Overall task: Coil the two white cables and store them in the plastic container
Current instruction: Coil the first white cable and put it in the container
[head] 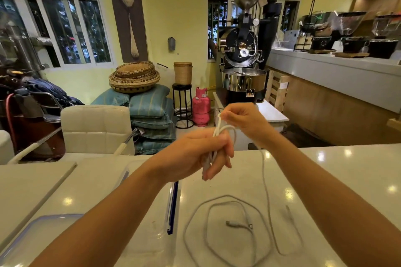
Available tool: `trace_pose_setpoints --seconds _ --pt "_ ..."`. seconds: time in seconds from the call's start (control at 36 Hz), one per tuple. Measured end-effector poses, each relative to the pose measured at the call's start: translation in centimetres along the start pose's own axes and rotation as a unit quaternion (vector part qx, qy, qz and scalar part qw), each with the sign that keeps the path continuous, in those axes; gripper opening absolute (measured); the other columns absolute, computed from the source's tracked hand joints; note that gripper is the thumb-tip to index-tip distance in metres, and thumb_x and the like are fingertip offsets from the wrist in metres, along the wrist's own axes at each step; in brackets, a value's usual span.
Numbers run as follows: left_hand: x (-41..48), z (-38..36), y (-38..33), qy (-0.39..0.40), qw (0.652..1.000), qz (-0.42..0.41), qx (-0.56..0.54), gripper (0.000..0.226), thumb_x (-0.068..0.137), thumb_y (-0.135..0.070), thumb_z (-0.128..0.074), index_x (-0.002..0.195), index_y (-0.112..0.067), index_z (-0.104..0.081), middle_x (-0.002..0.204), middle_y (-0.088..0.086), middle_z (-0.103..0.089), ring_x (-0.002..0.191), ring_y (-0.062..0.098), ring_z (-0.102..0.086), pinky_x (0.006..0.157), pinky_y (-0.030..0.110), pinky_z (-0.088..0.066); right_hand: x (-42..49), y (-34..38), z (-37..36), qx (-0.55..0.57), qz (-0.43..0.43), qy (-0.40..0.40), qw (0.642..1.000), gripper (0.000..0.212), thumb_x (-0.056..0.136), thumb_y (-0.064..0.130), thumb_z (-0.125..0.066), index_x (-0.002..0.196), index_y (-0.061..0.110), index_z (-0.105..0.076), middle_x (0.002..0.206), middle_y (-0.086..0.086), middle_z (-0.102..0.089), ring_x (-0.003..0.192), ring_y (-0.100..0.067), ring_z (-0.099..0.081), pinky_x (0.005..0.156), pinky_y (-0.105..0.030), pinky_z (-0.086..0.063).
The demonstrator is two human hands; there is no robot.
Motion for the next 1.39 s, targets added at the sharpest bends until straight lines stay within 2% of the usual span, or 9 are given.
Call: trace_pose_setpoints --seconds 0.11,0.19,0.47,0.56,0.78,0.92,1.17,1.31,1.39 --pt "0.7 2.2 -1.0 -0.085 0.996 -0.009 0.003 0.033 0.092 -0.032 -0.04 0.071 -0.018 -0.06 0.047 -0.005 -0.059 0.039 0.006 -0.049 0.049 0.017 -0.044 -1.0 -3.5 -3.6 0.091 -0.066 0.023 0.993 0.026 0.091 0.013 -0.046 0.069 0.007 -0.059 0.064 -0.013 -0.054 0.067 -0.029 -0.046 0.06 -0.028 -0.041" --pt "1.0 3.6 -1.2 -0.137 0.989 0.002 0.049 0.029 0.09 -0.031 -0.038 0.072 -0.012 -0.052 0.046 -0.003 -0.059 0.039 0.006 -0.05 0.044 0.015 -0.043 -2.2 -5.2 -6.4 0.165 -0.124 0.042 0.977 0.03 0.094 0.016 -0.038 0.07 0.006 -0.052 0.055 -0.001 -0.055 0.06 -0.022 -0.043 0.054 -0.023 -0.039" --pt "0.3 8.3 -0.7 -0.277 0.941 0.051 0.19 0.031 0.097 -0.021 -0.031 0.081 -0.016 -0.057 0.079 0.0 -0.068 0.07 0.006 -0.067 0.085 0.021 -0.047 -6.0 -5.7 -10.3 0.098 -0.217 0.161 0.958 0.024 0.094 0.024 -0.043 0.087 0.021 -0.066 0.055 0.004 -0.051 0.046 -0.006 -0.034 0.047 -0.018 -0.028" --pt "0.3 8.9 -0.1 -0.293 0.922 0.064 0.244 0.025 0.097 -0.02 -0.034 0.091 -0.009 -0.055 0.082 -0.002 -0.067 0.072 0.003 -0.066 0.082 0.017 -0.048 -6.1 -4.7 -9.6 0.034 -0.206 0.164 0.964 0.027 0.095 0.024 -0.041 0.1 0.014 -0.066 0.058 0.001 -0.049 0.047 -0.007 -0.034 0.046 -0.019 -0.027" --pt "-0.1 8.9 2.1 -0.255 0.894 0.132 0.345 0.023 0.098 -0.018 -0.03 0.08 -0.015 -0.045 0.073 0.0 -0.061 0.071 0.012 -0.06 0.078 0.025 -0.047 -5.8 -1.6 -6.8 -0.207 -0.121 0.173 0.955 0.032 0.091 0.023 -0.048 0.091 -0.005 -0.065 0.053 0.006 -0.046 0.04 0.0 -0.043 0.048 -0.009 -0.035" --pt "-0.6 8.4 3.7 -0.212 0.893 0.171 0.357 0.026 0.098 -0.021 -0.028 0.083 -0.011 -0.047 0.063 0.001 -0.059 0.049 0.002 -0.054 0.046 0.007 -0.038 -5.5 0.9 -5.0 -0.308 -0.076 0.187 0.93 0.025 0.089 0.024 -0.052 0.098 0.005 -0.066 0.06 0.012 -0.044 0.056 -0.003 -0.041 0.054 -0.014 -0.031" --pt "-1.5 6.2 5.6 -0.125 0.944 0.161 0.259 0.048 0.089 -0.051 -0.025 0.072 -0.02 -0.057 0.042 -0.005 -0.054 0.041 0.006 -0.047 0.077 0.048 -0.048 -3.8 5.7 -1.3 -0.311 -0.021 0.187 0.932 0.01 0.082 0.022 -0.06 0.078 0.015 -0.067 0.061 0.008 -0.054 0.055 -0.001 -0.049 0.055 -0.008 -0.04" --pt "-1.4 3.5 4.0 -0.07 0.983 0.103 0.131 0.048 0.078 -0.064 -0.041 0.071 -0.02 -0.058 0.041 -0.009 -0.053 0.039 0.002 -0.046 0.07 0.016 -0.048 -1.9 6.6 0.7 -0.222 -0.008 0.156 0.962 0.019 0.079 0.015 -0.062 0.064 0.028 -0.063 0.064 0.008 -0.061 0.058 0.003 -0.058 0.058 -0.004 -0.045" --pt "-1.3 2.6 2.7 -0.05 0.991 0.083 0.097 0.04 0.081 -0.05 -0.044 0.071 -0.013 -0.057 0.04 -0.011 -0.051 0.038 -0.001 -0.044 0.059 0.006 -0.044 -1.0 5.7 1.4 -0.168 -0.021 0.129 0.977 0.015 0.079 0.013 -0.063 0.066 0.021 -0.066 0.069 -0.002 -0.063 0.064 -0.007 -0.056 0.068 -0.019 -0.047"
Point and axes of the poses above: each hand's wrist, its own x-axis towards the middle knuckle, its own z-axis out of the back of the hand, y = z × x, the point moved 10 cm from there along x, towards the middle knuckle
